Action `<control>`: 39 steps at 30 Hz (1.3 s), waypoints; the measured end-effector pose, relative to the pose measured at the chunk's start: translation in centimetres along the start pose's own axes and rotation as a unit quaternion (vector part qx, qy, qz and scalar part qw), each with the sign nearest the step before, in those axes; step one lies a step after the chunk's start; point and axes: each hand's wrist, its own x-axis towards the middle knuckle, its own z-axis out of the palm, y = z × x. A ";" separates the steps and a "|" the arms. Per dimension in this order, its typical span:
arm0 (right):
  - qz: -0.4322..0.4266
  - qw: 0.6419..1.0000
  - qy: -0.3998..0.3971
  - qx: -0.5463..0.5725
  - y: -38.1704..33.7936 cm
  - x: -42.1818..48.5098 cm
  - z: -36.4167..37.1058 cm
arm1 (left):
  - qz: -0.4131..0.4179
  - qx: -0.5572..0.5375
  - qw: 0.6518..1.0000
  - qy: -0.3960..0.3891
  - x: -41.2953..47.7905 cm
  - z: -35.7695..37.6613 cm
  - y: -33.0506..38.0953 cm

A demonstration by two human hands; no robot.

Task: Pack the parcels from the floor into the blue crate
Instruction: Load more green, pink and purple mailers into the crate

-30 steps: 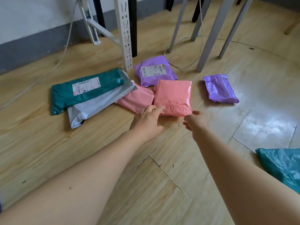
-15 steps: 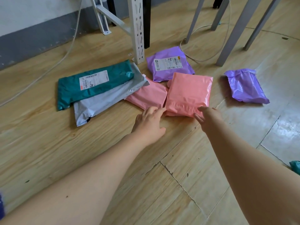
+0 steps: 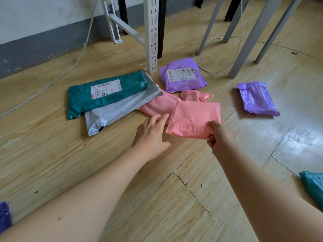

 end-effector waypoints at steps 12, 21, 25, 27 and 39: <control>-0.024 0.991 -0.127 -0.037 -0.6 -15.6 1.8 | 0.037 0.092 0.990 0.102 -9.5 -8.7 -0.8; -0.091 0.970 -0.176 -0.143 -2.3 -27.6 1.4 | -0.025 -0.011 0.982 0.187 -20.6 -20.1 -1.5; -0.124 0.958 -0.199 -0.167 -2.7 -33.6 1.4 | -0.094 -0.087 0.971 0.201 -26.0 -24.4 -3.0; -0.158 0.943 -0.221 -0.193 -2.4 -36.6 2.0 | -0.117 -0.128 0.962 0.210 -28.9 -26.3 -3.9; -0.278 0.804 -0.378 -0.366 5.1 -52.6 5.6 | -0.209 -0.309 0.872 0.317 -45.8 -31.0 -10.5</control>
